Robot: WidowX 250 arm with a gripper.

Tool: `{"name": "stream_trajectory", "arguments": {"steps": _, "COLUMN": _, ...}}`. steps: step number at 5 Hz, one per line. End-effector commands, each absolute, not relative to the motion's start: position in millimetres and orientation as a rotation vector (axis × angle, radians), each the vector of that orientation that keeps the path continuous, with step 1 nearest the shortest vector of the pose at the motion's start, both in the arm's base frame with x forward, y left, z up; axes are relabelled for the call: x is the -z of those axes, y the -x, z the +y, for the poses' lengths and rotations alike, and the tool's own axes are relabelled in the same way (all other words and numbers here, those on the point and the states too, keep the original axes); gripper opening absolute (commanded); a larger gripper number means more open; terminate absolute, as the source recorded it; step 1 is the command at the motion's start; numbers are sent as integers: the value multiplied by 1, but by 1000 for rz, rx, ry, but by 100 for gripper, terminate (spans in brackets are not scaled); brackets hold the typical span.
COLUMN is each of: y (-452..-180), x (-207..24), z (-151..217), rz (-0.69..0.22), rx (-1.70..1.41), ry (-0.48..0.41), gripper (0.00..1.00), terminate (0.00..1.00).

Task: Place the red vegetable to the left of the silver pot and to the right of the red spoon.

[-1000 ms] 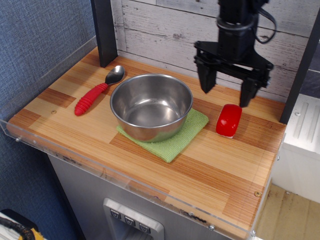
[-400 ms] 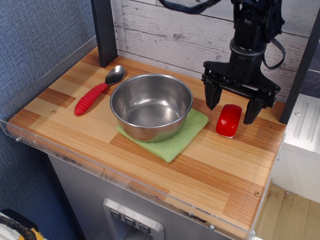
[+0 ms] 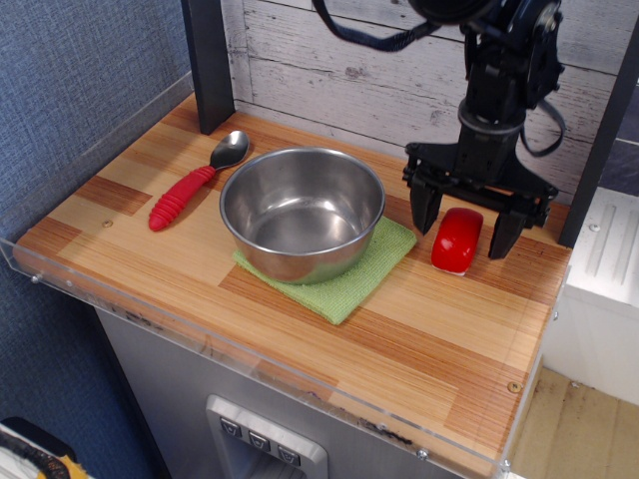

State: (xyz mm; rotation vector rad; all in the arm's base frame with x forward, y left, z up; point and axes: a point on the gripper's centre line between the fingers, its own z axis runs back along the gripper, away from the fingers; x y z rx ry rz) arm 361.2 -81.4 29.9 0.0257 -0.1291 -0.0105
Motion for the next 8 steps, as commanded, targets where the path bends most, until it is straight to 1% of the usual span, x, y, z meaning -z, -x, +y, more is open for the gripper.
{"name": "stream_trajectory", "arguments": {"steps": 1, "y": -360, "x": -22, "z": -77, "rz": -142, "rx": -5, "ry": -15, "gripper": 0, "terminate": 0}}
{"name": "stream_trajectory", "arguments": {"steps": 2, "y": -358, "x": -28, "z": -76, "rz": -160, "rx": 7, "ry": -9, "gripper": 0, "terminate": 0}}
{"name": "stream_trajectory", "arguments": {"steps": 3, "y": -358, "x": -37, "z": -78, "rz": -209, "rx": 32, "ry": -5, "gripper": 0, "terminate": 0}}
{"name": "stream_trajectory", "arguments": {"steps": 4, "y": -361, "x": -57, "z": -85, "rz": -259, "rx": 75, "ry": 20, "gripper": 0, "terminate": 0}}
{"name": "stream_trajectory", "arguments": {"steps": 5, "y": -357, "x": -102, "z": -77, "rz": -369, "rx": 101, "ry": 43, "gripper": 0, "terminate": 0}}
{"name": "stream_trajectory", "arguments": {"steps": 6, "y": -352, "x": -138, "z": -44, "rz": -416, "rx": 101, "ry": 59, "gripper": 0, "terminate": 0}}
{"name": "stream_trajectory", "arguments": {"steps": 7, "y": -349, "x": -152, "z": 4, "rz": -418, "rx": 96, "ry": 22, "gripper": 0, "terminate": 0}}
{"name": "stream_trajectory", "arguments": {"steps": 8, "y": -356, "x": -149, "z": 52, "rz": -372, "rx": 92, "ry": -41, "gripper": 0, "terminate": 0}}
